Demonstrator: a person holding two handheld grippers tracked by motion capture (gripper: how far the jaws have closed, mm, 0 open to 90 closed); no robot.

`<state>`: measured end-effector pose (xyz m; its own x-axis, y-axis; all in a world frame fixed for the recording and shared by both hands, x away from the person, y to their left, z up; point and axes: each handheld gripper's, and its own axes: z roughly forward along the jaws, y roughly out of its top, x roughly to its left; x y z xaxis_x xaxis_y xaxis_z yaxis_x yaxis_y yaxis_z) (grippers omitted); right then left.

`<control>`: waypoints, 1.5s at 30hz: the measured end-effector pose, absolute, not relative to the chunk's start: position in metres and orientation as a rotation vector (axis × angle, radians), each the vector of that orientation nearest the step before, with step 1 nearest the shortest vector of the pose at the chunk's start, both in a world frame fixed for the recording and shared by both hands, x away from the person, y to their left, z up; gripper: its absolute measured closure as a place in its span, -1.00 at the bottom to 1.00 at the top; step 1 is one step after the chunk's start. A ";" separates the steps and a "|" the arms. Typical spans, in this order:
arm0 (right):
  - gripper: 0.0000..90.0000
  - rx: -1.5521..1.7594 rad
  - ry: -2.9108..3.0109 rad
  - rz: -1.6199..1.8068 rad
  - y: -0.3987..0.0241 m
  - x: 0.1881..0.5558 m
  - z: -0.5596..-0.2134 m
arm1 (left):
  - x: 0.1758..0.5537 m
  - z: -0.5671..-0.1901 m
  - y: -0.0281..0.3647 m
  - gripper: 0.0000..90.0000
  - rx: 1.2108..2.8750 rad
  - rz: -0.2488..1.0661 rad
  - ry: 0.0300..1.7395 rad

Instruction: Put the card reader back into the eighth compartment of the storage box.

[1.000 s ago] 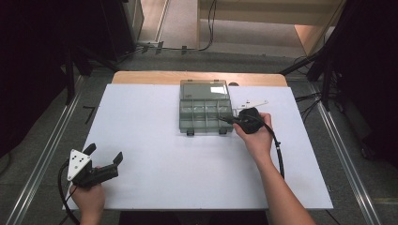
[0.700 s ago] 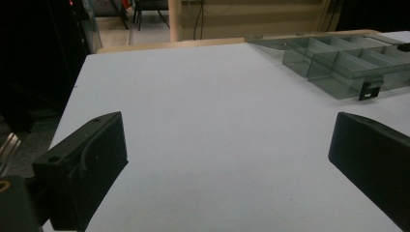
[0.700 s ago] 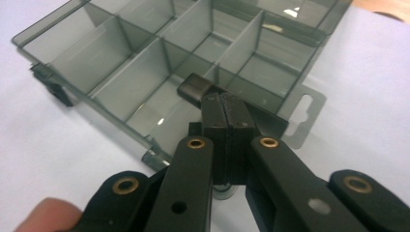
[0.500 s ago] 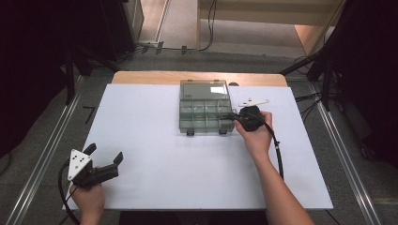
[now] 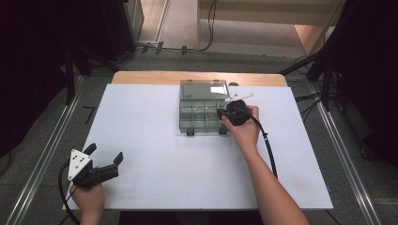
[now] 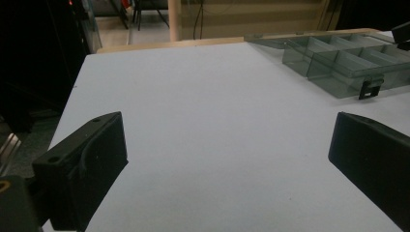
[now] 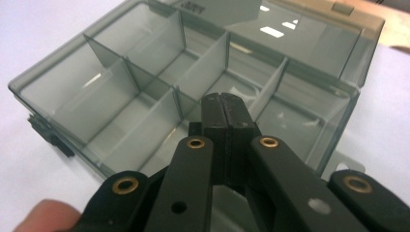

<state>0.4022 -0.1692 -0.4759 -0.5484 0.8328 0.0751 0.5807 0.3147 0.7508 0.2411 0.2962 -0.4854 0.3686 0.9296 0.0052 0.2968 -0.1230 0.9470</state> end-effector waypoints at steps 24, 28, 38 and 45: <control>0.33 1.254 2.152 1.243 -0.223 0.361 -0.455 | 0.241 -0.485 0.296 -0.99 1.645 0.804 1.109; -0.70 1.198 2.132 1.280 -0.230 0.349 -0.451 | 0.241 -0.486 0.295 -0.99 1.645 0.803 1.109; -0.74 1.198 2.019 1.307 -0.247 0.323 -0.448 | 0.241 -0.485 0.296 -0.99 1.643 0.803 1.109; -0.74 1.189 2.001 1.305 -0.261 0.307 -0.449 | 0.241 -0.485 0.296 -0.99 1.641 0.802 1.108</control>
